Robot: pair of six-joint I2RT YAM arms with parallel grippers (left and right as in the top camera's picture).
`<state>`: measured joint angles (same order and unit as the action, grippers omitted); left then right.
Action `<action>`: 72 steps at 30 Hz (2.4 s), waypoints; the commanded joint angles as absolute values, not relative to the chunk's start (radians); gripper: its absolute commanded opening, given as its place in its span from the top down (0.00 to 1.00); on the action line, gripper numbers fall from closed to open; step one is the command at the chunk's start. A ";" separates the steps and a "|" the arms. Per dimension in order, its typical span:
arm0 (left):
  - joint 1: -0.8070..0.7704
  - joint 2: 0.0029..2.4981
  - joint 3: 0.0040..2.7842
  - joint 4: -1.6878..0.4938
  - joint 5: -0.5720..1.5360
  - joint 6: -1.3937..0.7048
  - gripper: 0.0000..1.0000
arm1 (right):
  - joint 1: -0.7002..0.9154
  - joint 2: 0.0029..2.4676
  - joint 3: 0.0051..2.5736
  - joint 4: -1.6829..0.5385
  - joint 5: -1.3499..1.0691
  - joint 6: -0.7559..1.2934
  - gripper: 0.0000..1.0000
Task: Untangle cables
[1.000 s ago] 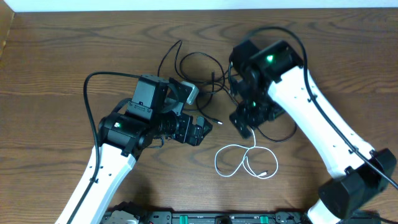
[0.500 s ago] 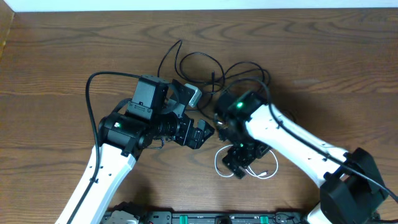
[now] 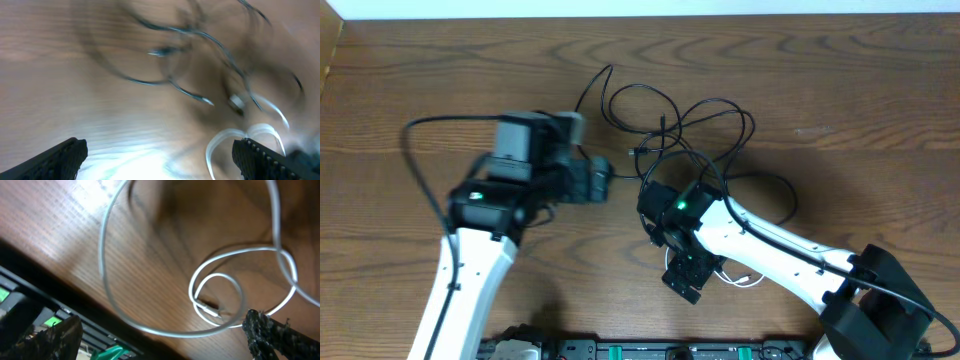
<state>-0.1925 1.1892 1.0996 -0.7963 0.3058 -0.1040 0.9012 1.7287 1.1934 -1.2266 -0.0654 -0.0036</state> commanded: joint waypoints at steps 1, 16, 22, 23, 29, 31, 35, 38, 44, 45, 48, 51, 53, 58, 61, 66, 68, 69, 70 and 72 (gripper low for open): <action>0.001 1.159 1.113 -0.807 0.276 -0.205 0.02 | 0.903 1.718 1.189 -1.218 -0.004 0.013 0.01; 0.414 1.160 1.113 -0.908 0.562 -0.052 0.02 | 0.902 1.718 1.032 -1.013 0.212 0.013 0.01; 0.414 1.160 1.113 -0.932 0.569 -0.029 0.02 | 0.900 1.718 0.941 -0.847 0.212 0.027 0.01; 0.414 1.160 1.113 -0.935 0.569 -0.023 0.02 | 0.899 1.718 0.938 -0.836 0.212 0.036 0.01; 0.414 1.160 1.113 -0.949 0.569 -0.010 0.02 | 0.875 1.718 0.932 -0.781 0.212 0.175 0.22; 0.414 1.160 1.113 -0.951 0.569 -0.010 0.02 | 0.864 1.718 0.932 -0.769 0.212 0.258 0.34; 0.414 1.160 1.113 -0.957 0.569 -0.010 0.02 | 0.844 1.718 0.930 -0.751 0.211 0.424 0.59; 0.414 1.160 1.113 -0.963 0.569 0.001 0.02 | 0.836 1.718 0.927 -0.744 0.211 0.477 0.69; 0.414 1.160 1.113 -0.965 0.569 0.004 0.02 | 0.836 1.718 0.927 -0.743 0.212 0.534 0.85; 0.414 1.160 1.113 -0.965 0.569 0.004 0.02 | 0.836 1.718 0.927 -0.741 0.211 0.548 0.88; 0.414 1.160 1.113 -0.965 0.569 0.004 0.02 | 0.835 1.719 0.927 -0.740 0.212 0.550 0.92; 0.414 1.160 1.113 -0.965 0.569 0.004 0.02 | 0.836 1.719 0.927 -0.740 0.212 0.550 0.99; 0.414 1.160 1.113 -0.966 0.569 0.004 0.02 | 0.836 1.719 0.927 -0.740 0.228 0.563 0.99; 0.414 1.160 1.113 -0.968 0.569 0.004 0.02 | 0.835 1.719 0.928 -0.698 0.237 0.572 0.99; 0.414 1.160 1.113 -0.968 0.569 0.004 0.02 | 0.835 1.718 0.945 -0.670 0.197 0.569 0.94; 0.414 1.160 1.113 -0.968 0.569 0.004 0.02 | 0.833 1.708 1.039 -0.712 0.106 0.504 0.22; 0.414 1.160 1.113 -0.968 0.569 0.005 0.02 | 0.826 1.693 1.104 -0.762 0.120 0.492 0.17; 0.414 1.160 1.113 -0.969 0.569 0.005 0.02 | 0.820 1.679 1.159 -0.823 0.139 0.492 0.15; 0.414 1.160 1.113 -0.971 0.569 0.007 0.02 | 0.815 1.668 1.195 -0.878 0.154 0.495 0.15; 0.414 1.160 1.113 -0.973 0.569 0.008 0.02 | 0.809 1.644 1.240 -0.989 0.177 0.524 0.13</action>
<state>0.4099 1.1740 1.0996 -0.9680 0.5529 -0.0174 0.8280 1.7126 1.1458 -0.8776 0.1329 0.5117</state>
